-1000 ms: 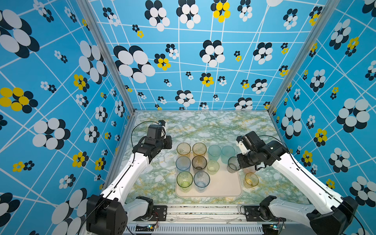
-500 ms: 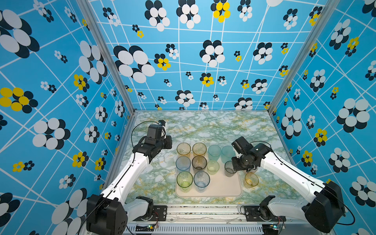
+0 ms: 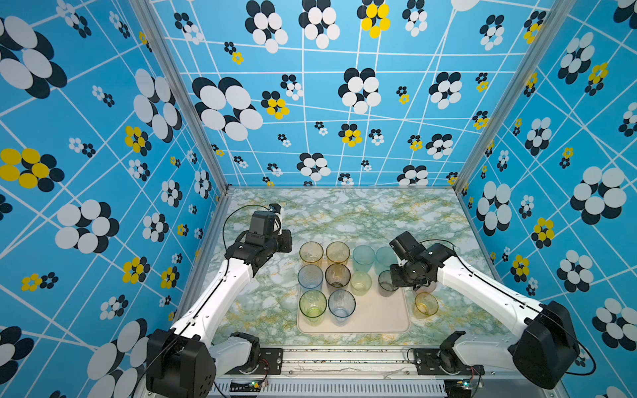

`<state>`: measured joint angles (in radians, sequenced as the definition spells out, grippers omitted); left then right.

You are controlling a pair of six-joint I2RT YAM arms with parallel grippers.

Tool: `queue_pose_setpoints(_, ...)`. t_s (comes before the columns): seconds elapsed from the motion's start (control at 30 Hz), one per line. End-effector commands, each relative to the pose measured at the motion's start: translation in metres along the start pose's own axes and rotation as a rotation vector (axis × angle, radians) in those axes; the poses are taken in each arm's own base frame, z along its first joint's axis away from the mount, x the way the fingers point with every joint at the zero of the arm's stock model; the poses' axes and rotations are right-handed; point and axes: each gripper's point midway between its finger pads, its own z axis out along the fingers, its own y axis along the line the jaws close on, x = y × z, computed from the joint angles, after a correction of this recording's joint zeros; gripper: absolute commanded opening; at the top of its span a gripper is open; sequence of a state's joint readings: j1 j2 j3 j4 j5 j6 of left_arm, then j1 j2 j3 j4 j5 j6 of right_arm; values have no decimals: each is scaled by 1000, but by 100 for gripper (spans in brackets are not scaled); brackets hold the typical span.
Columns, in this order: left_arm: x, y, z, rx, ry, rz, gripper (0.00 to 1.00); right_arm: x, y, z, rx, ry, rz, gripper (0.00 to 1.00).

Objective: Place the glasses into the tray
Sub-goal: Place the glass on the tray.

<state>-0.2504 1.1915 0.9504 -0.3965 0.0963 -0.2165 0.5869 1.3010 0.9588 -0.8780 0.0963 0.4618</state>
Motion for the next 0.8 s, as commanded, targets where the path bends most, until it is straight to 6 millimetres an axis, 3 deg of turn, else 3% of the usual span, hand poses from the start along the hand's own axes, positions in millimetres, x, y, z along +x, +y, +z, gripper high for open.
queue_pose_setpoints(0.0, -7, -3, 1, 0, -7, 11, 17, -1, 0, 5, 13, -4, 15, 5)
queue_pose_setpoints(0.3, -3, -1, 2, -5, 1, 10, 17, -7, 6, 8, -13, -15, 20, 6)
queue_pose_setpoints(0.77, -3, -2, 4, -2, 5, 8, 17, 1, 11, 18, -16, 19, 4, 7)
